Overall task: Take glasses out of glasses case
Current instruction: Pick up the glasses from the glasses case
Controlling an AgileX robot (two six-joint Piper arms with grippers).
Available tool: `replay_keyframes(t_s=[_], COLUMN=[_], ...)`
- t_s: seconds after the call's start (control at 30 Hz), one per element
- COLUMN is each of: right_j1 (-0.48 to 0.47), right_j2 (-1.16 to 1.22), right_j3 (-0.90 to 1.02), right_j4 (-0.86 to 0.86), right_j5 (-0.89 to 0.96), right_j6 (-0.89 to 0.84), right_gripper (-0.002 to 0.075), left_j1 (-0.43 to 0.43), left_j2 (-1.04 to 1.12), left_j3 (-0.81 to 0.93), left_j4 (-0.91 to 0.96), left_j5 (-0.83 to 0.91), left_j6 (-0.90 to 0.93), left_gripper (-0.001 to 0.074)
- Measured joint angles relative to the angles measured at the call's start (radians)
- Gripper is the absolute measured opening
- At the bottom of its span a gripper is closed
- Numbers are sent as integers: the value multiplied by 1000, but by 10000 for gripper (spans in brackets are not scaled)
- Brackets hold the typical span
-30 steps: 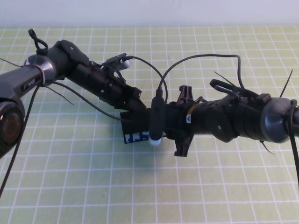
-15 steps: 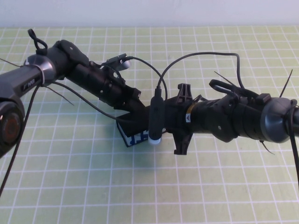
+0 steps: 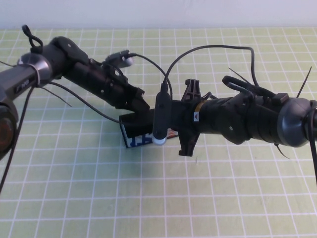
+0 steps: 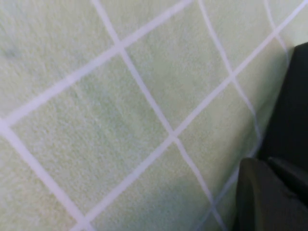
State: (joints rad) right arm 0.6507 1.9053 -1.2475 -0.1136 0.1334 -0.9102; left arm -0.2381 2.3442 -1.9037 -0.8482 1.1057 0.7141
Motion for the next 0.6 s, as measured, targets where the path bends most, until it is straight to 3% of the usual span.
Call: replay_keyframes(t_s=[0.23, 0.37, 0.5, 0.6], right_j1=[0, 0, 0, 0], right_j2=[0, 0, 0, 0], right_j3=[-4, -25, -36, -37], right_j4=[25, 35, 47, 49], right_j5=[-15, -17, -27, -29], right_j6=[0, 0, 4, 4], right_gripper=[-3, -6, -11, -12], left_j1=[58, 61, 52, 52], left_j2=[-200, -356, -520, -604], left_j3=[5, 110, 343, 549], left_j4=[60, 74, -39, -199], left_j5=[4, -30, -130, -172], left_j6=[8, 66, 272, 609], left_gripper=[-4, -4, -4, -4])
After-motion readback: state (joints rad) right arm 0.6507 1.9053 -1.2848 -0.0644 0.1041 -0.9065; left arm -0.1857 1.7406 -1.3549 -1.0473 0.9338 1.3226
